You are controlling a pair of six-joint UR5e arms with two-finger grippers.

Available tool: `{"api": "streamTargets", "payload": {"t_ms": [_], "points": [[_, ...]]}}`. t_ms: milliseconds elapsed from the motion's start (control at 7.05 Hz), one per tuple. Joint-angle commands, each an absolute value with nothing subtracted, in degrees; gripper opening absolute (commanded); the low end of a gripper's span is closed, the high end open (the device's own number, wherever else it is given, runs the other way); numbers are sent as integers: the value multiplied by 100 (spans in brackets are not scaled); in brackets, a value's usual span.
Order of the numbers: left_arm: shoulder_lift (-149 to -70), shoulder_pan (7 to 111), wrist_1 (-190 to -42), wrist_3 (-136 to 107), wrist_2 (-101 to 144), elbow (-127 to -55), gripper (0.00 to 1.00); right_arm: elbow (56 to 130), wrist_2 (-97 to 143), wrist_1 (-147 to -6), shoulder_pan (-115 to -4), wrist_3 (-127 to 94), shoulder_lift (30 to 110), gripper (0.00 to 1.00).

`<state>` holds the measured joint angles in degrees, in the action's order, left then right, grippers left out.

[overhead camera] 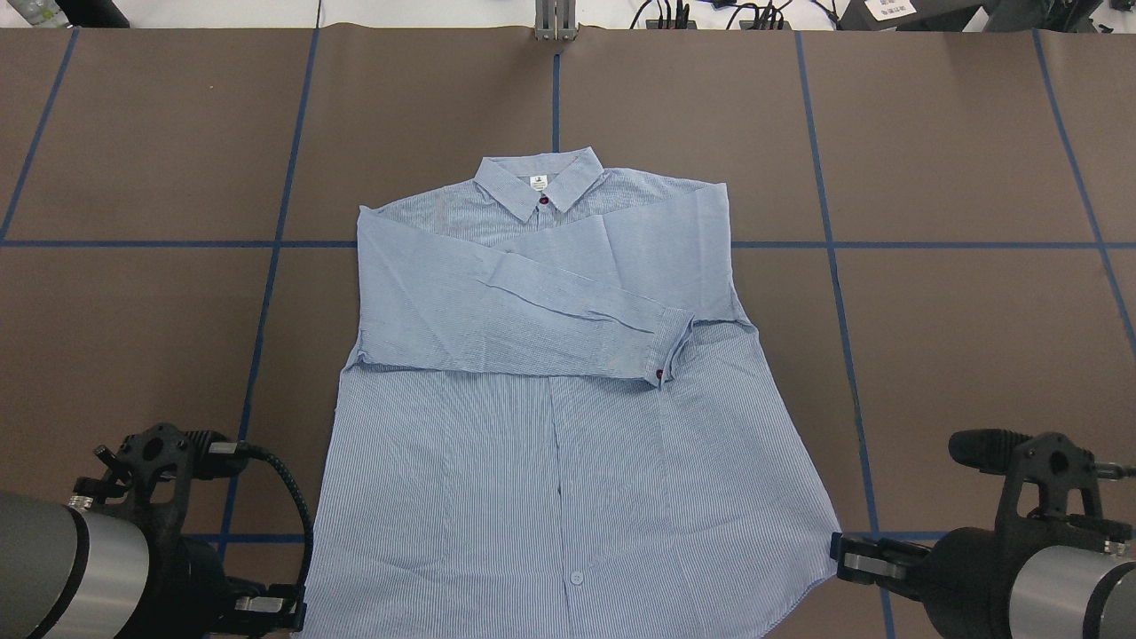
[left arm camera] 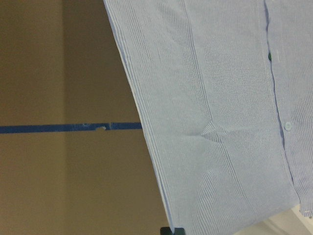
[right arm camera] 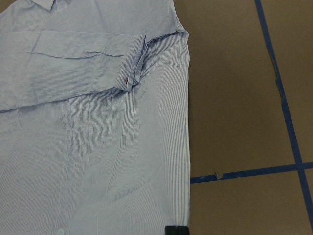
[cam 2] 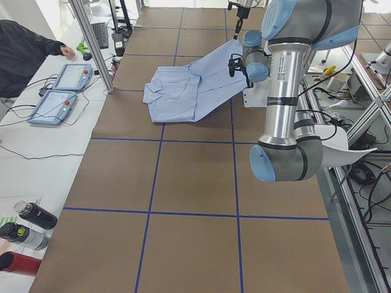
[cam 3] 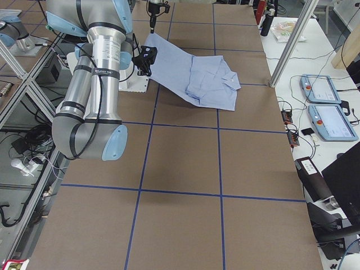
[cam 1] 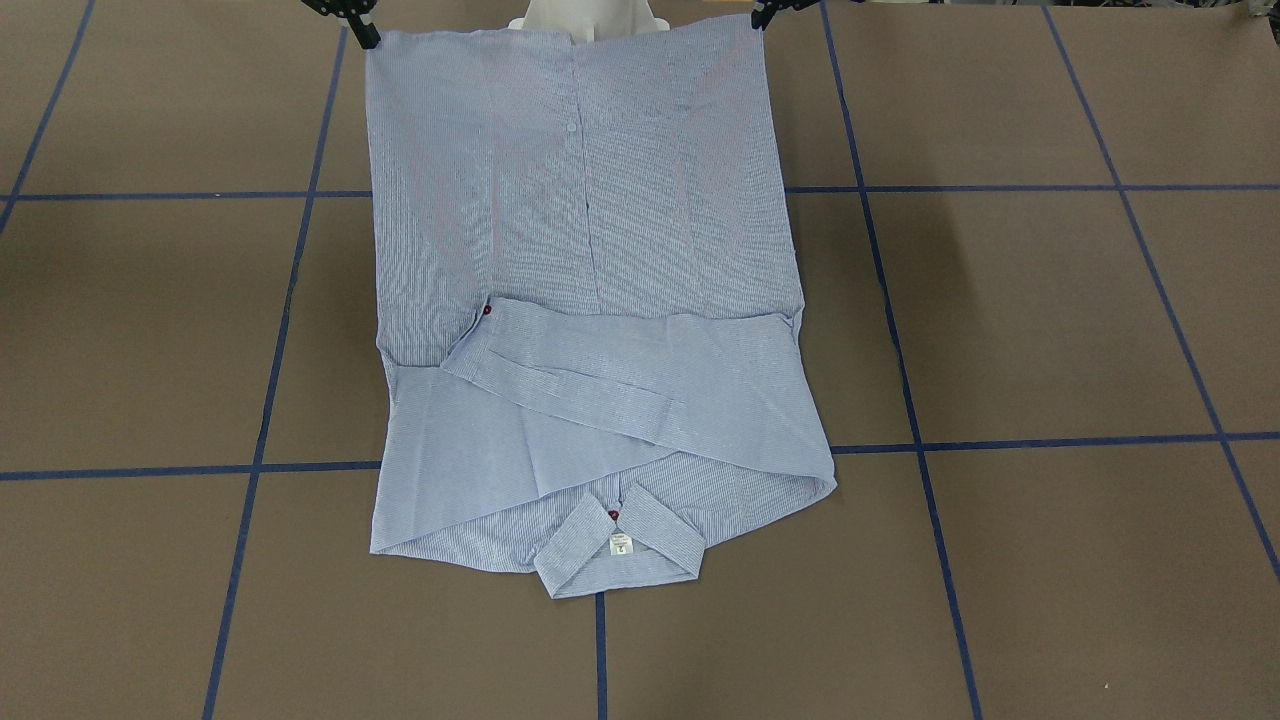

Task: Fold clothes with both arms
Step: 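Lift the hem with both grippers and fold it toward the collar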

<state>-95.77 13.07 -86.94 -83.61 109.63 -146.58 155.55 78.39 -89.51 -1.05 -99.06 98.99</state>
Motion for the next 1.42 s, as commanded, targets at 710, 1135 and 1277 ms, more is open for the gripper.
{"api": "streamTargets", "payload": {"t_ms": [710, 1135, 1277], "points": [[-11555, 4085, -8314, -7436, 10752, -12159, 0, 12532, 8824, -10522, -3390, -8175, 6262, 0], [-11988, 4296, -9012, -6902, 9950, -10631, 0, 10334, 8824, -8786, -3954, -7823, 6029, 0], [-11988, 4307, -9574, -6899, 9897, -10034, 0, 9675, 8816, -8528, -3972, -7753, 5690, 0]]}}
